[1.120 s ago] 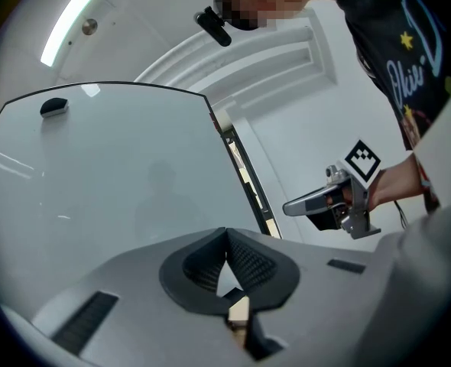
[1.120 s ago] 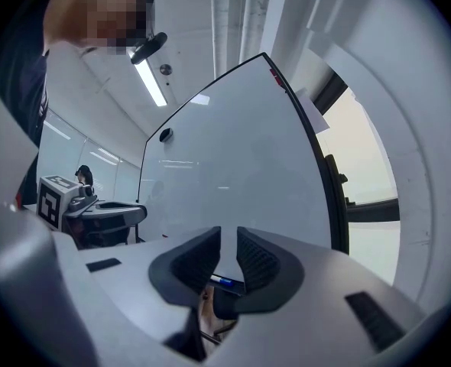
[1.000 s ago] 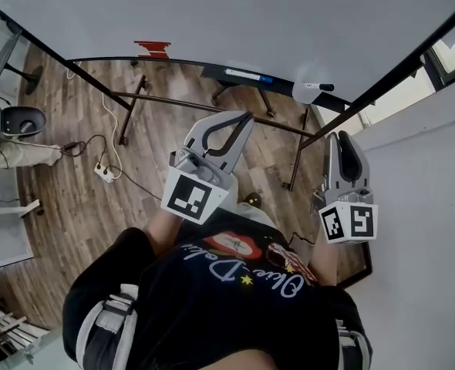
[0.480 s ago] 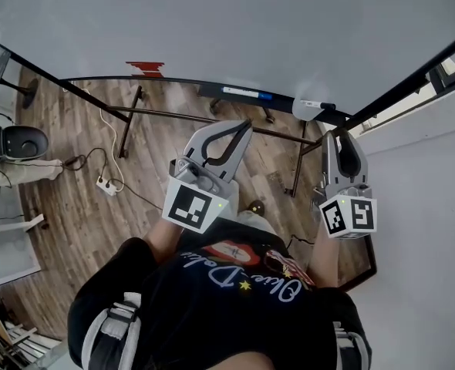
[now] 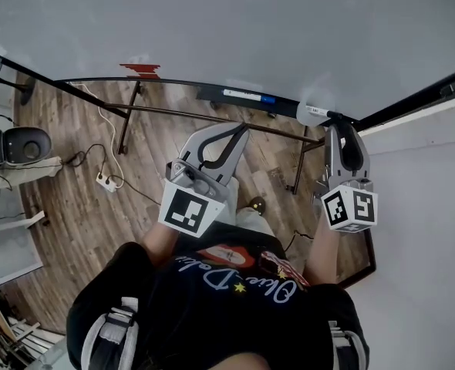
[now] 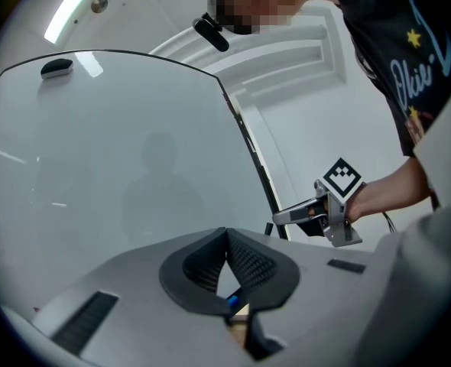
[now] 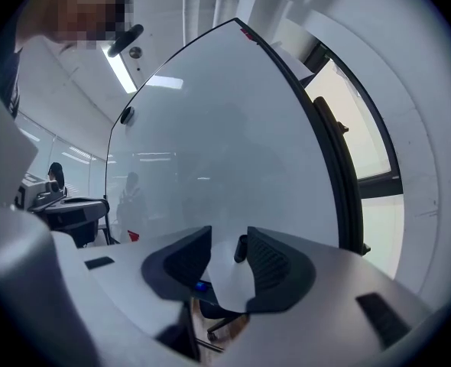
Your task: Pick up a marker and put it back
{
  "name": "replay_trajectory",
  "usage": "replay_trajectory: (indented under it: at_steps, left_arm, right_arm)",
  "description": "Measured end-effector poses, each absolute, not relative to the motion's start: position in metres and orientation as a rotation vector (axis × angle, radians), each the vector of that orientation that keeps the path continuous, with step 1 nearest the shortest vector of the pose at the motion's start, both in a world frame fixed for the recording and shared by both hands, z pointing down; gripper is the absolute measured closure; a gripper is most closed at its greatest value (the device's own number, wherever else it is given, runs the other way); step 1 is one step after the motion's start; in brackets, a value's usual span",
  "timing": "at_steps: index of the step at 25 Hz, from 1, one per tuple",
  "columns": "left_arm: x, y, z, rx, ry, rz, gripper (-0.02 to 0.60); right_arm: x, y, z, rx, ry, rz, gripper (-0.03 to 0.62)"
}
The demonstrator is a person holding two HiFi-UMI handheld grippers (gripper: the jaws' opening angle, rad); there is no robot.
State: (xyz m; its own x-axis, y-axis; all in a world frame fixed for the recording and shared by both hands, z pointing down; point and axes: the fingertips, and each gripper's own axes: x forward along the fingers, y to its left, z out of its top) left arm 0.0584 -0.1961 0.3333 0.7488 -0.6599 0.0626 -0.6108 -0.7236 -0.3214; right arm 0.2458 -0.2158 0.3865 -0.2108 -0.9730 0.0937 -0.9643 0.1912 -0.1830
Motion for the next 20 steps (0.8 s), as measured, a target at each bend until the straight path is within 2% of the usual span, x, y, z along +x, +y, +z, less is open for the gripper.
replay_trajectory:
  at_steps: [7,20]
  left_arm:
    - [0.053,-0.205,0.337,-2.662,0.993,-0.272,0.578]
    - [0.045,-0.219,0.345,-2.678,0.991,-0.298,0.578]
  right_arm:
    - [0.256,-0.229,0.404,-2.006,2.341,-0.375,0.433]
    - [0.250,-0.250,0.415,-1.995,2.334,-0.414,0.437]
